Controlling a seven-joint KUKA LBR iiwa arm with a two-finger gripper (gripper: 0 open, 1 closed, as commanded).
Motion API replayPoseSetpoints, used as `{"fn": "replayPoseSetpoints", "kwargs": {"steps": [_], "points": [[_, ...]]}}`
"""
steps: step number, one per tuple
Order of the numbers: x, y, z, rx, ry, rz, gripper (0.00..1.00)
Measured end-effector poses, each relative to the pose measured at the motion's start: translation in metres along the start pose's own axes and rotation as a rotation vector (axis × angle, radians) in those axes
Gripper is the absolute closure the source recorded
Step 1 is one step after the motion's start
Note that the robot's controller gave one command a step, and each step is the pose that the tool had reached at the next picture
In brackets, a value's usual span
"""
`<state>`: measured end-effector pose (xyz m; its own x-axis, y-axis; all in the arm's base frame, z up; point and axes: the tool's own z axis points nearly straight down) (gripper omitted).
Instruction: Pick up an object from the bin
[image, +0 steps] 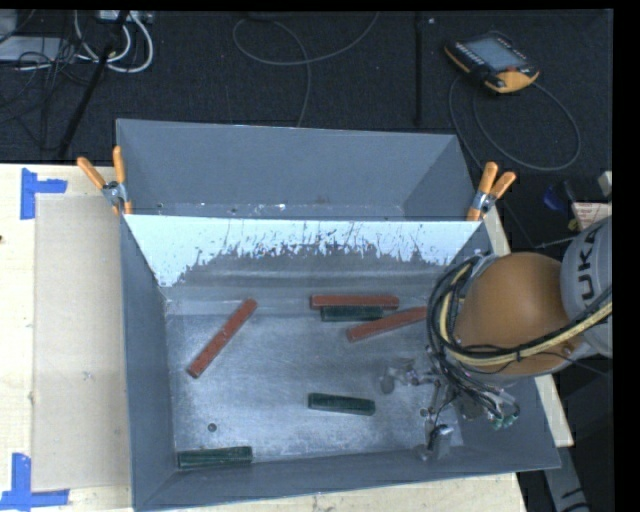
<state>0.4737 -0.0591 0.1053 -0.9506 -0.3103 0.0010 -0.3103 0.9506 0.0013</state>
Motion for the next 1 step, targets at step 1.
{"fn": "replayPoseSetpoints", "kwargs": {"steps": [1], "points": [[-0.0154, 0.0511, -0.0094, 0.001, 0.000, 0.004, 0.00]]}}
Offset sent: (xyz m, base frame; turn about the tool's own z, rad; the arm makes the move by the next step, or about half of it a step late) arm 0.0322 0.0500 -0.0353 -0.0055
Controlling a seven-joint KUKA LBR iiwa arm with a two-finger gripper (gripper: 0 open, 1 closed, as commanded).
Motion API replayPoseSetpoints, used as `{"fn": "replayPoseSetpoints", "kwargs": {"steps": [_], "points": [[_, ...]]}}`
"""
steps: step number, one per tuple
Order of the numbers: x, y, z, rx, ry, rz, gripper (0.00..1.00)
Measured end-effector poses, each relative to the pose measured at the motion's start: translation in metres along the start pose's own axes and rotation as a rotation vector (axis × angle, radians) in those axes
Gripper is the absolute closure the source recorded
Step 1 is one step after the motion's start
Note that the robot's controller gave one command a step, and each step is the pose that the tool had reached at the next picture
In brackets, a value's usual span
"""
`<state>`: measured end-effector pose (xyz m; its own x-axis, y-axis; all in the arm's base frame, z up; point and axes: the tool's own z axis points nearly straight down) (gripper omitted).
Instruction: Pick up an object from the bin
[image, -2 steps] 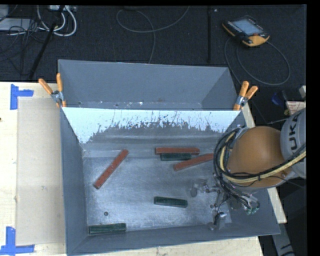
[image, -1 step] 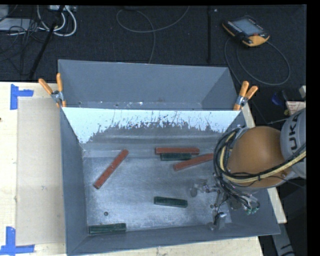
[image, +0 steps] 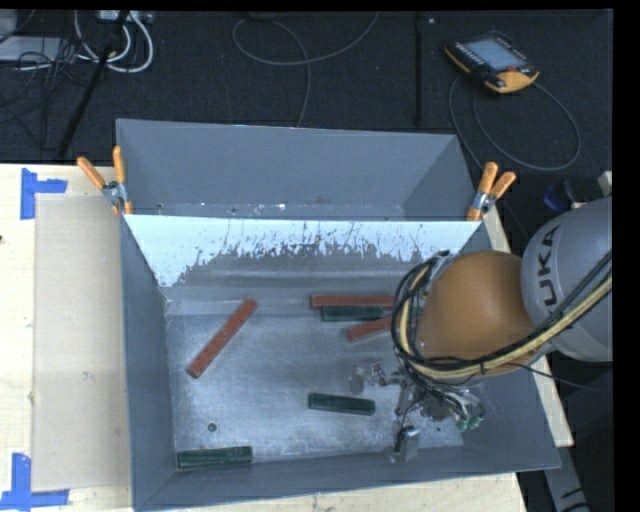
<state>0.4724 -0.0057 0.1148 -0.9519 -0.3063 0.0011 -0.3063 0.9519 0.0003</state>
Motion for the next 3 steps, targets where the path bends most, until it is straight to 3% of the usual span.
{"fn": "replayPoseSetpoints", "kwargs": {"steps": [1, 2, 3], "points": [[-0.027, 0.018, 0.023, -0.004, -0.008, -0.019, 0.00], [-0.024, 0.036, 0.045, -0.001, 0.001, -0.101, 1.00], [-0.024, 0.036, 0.045, -0.001, 0.001, -0.101, 1.00]]}}
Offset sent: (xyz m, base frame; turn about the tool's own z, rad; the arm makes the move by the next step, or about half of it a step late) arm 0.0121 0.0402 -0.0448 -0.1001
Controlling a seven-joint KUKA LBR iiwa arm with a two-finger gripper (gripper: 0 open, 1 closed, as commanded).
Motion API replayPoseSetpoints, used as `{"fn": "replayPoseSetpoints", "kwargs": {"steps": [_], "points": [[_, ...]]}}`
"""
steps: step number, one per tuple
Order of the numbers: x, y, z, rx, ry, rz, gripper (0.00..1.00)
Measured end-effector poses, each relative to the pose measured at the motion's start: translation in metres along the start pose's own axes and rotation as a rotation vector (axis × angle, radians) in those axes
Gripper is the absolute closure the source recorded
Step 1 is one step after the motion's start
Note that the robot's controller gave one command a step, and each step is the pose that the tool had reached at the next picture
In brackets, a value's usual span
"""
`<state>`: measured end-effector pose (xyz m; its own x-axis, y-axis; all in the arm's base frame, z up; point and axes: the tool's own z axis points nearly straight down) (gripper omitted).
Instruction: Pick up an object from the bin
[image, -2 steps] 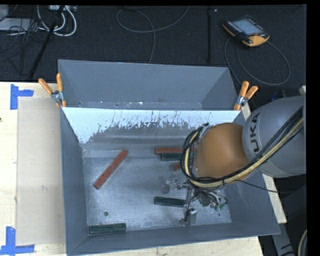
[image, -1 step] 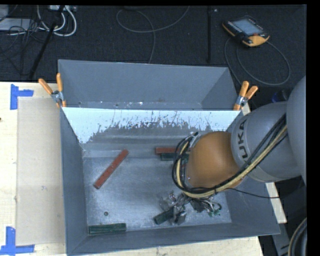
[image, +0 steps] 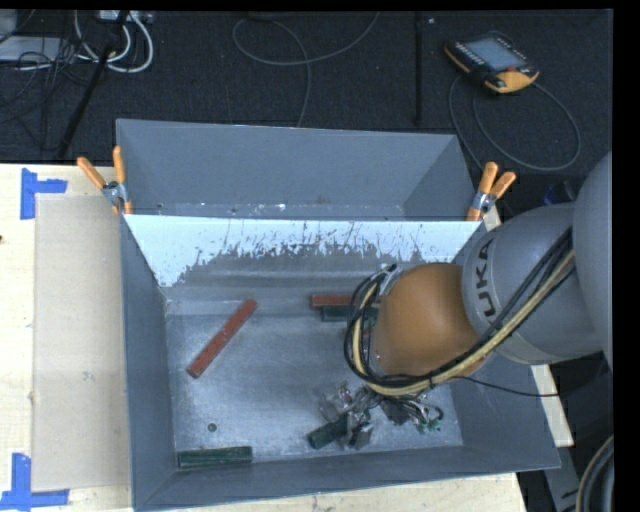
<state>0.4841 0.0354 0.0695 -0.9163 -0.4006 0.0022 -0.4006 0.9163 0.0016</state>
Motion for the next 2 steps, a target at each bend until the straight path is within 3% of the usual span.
{"fn": "replayPoseSetpoints", "kwargs": {"steps": [1, 2], "points": [[-0.0737, -0.0248, -0.1185, 0.001, -0.003, 0.015, 1.00], [-0.0736, -0.0249, -0.1185, 0.001, -0.003, 0.016, 1.00]]}}
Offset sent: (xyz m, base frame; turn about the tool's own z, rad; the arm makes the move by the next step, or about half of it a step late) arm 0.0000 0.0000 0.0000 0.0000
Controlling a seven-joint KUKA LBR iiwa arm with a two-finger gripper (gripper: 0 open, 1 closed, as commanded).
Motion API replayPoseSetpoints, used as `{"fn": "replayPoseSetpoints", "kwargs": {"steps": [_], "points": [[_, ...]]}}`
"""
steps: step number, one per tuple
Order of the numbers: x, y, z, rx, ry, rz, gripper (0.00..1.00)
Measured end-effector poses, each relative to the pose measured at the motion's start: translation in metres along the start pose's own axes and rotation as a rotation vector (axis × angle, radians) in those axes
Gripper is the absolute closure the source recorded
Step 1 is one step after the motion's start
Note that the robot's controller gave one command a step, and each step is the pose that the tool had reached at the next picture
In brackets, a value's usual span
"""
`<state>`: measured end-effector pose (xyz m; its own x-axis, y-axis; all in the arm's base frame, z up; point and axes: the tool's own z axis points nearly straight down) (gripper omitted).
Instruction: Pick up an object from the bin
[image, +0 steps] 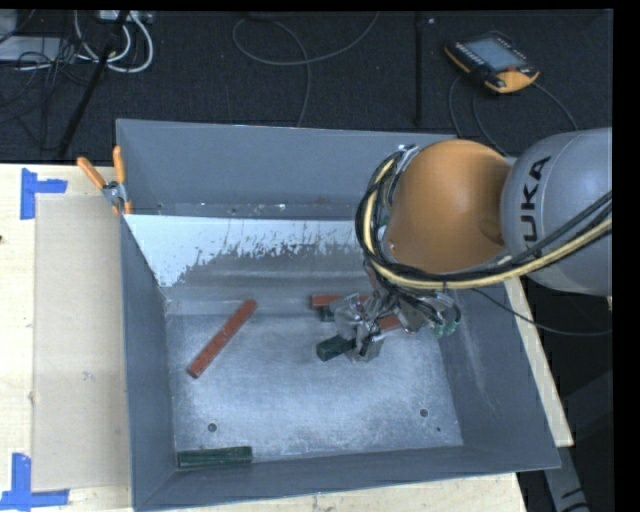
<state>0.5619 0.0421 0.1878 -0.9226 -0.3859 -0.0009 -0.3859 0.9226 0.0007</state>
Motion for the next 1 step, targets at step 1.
{"fn": "replayPoseSetpoints", "kwargs": {"steps": [1], "points": [[-0.0060, -0.0016, -0.0345, -0.002, 0.007, 0.003, 1.00]]}}
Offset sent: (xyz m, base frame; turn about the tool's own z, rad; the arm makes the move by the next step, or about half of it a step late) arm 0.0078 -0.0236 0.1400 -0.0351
